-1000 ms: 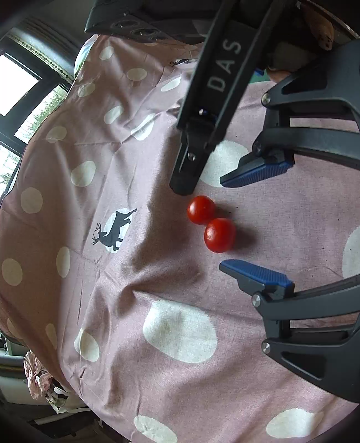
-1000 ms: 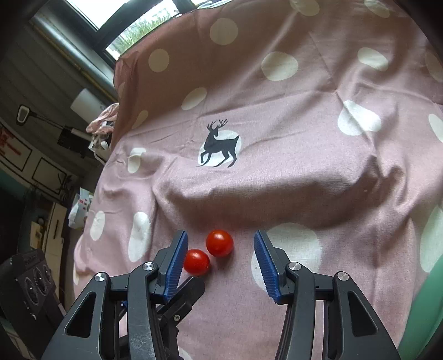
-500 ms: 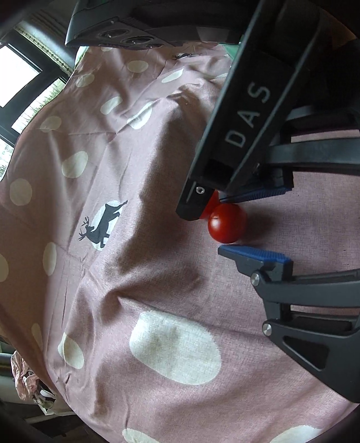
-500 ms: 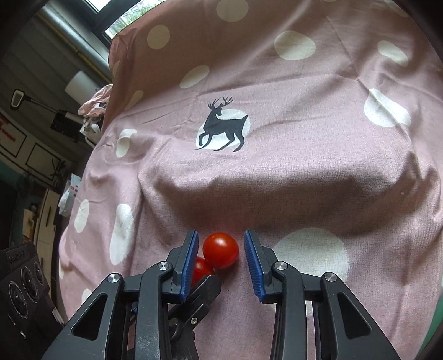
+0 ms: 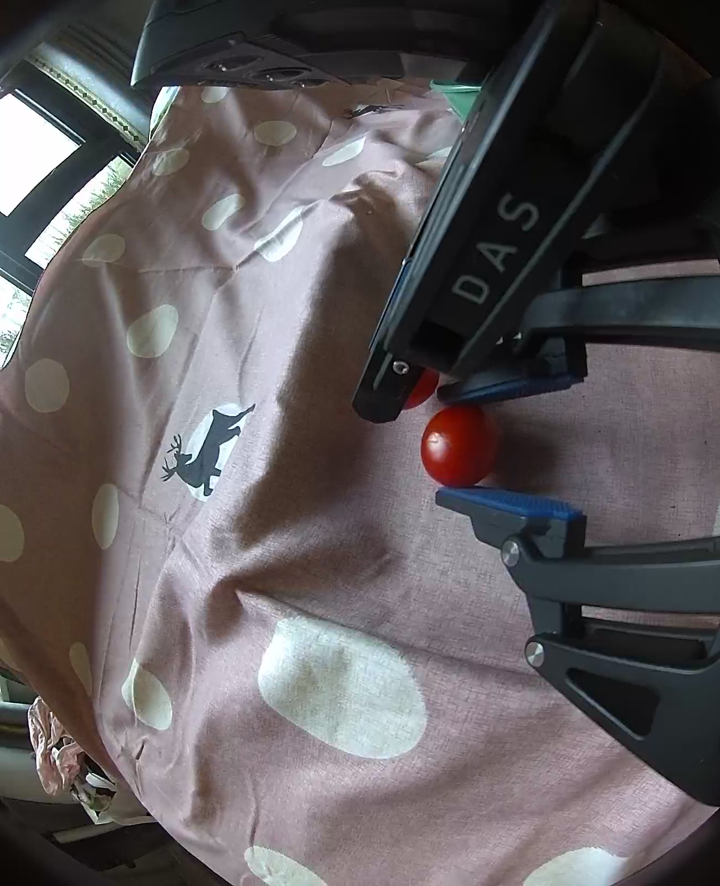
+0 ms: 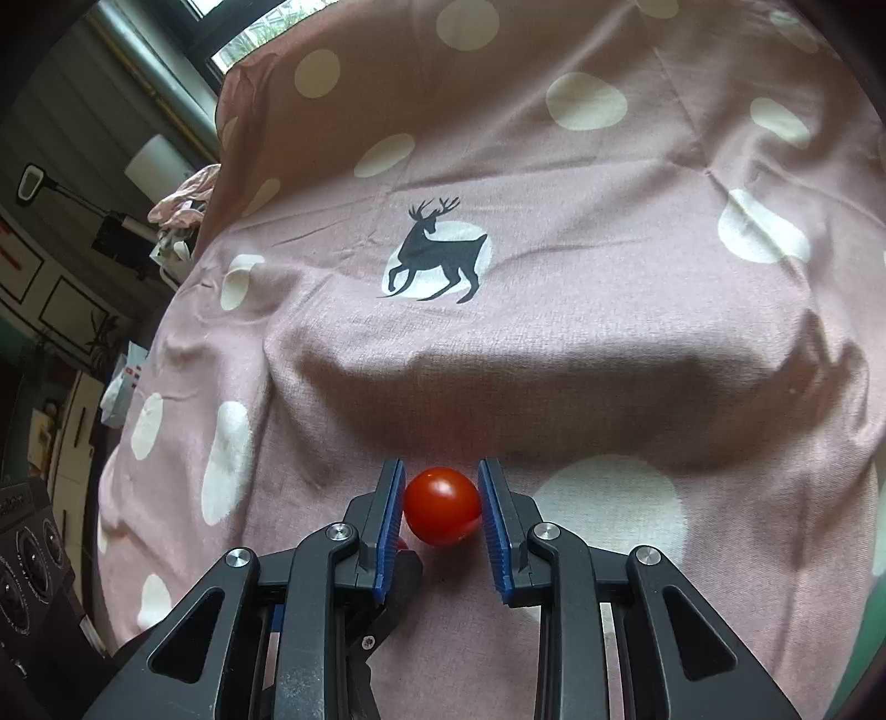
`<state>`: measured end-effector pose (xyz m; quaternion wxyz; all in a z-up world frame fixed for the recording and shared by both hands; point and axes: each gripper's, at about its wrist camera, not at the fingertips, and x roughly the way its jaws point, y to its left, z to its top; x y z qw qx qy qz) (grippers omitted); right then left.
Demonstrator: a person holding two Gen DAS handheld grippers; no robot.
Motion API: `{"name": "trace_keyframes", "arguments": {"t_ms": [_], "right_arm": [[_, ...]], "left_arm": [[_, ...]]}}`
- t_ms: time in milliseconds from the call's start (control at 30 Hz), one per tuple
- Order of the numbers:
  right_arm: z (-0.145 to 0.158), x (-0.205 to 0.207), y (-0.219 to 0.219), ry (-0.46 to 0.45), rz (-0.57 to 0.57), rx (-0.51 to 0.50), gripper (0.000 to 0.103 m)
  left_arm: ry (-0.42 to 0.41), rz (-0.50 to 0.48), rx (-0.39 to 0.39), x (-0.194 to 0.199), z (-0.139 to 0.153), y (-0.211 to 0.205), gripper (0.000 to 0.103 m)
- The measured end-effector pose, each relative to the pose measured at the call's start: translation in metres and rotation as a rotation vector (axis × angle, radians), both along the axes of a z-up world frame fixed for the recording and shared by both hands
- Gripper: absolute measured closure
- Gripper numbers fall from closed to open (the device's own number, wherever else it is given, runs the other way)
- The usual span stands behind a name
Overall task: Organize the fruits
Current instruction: 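Close the left gripper on one tomato while the right gripper grasps the other, then carry the tomato in the left gripper into the bowl while the right gripper carries its tomato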
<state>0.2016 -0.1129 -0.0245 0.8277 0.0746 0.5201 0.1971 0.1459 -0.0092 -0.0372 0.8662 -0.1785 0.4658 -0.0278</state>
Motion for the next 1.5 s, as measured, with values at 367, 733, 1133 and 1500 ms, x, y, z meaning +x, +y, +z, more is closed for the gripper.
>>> {"name": "trace_keyframes", "arguments": {"t_ms": [367, 733, 1133, 1500], "right_arm": [[0.049, -0.044, -0.038, -0.100, -0.060, 0.044, 0.073], [0.084, -0.109, -0.098, -0.185, -0.165, 0.122, 0.073], [0.105, -0.150, -0.144, -0.313, -0.267, 0.165, 0.074], [0.111, -0.165, -0.186, -0.352, -0.358, 0.152, 0.073]], "left_arm": [[-0.108, -0.082, -0.002, -0.035, 0.037, -0.031, 0.074], [-0.213, -0.150, 0.010, -0.076, 0.072, -0.055, 0.074], [-0.318, -0.205, 0.051, -0.113, 0.099, -0.082, 0.074], [-0.360, -0.285, 0.060, -0.123, 0.108, -0.131, 0.074]]}}
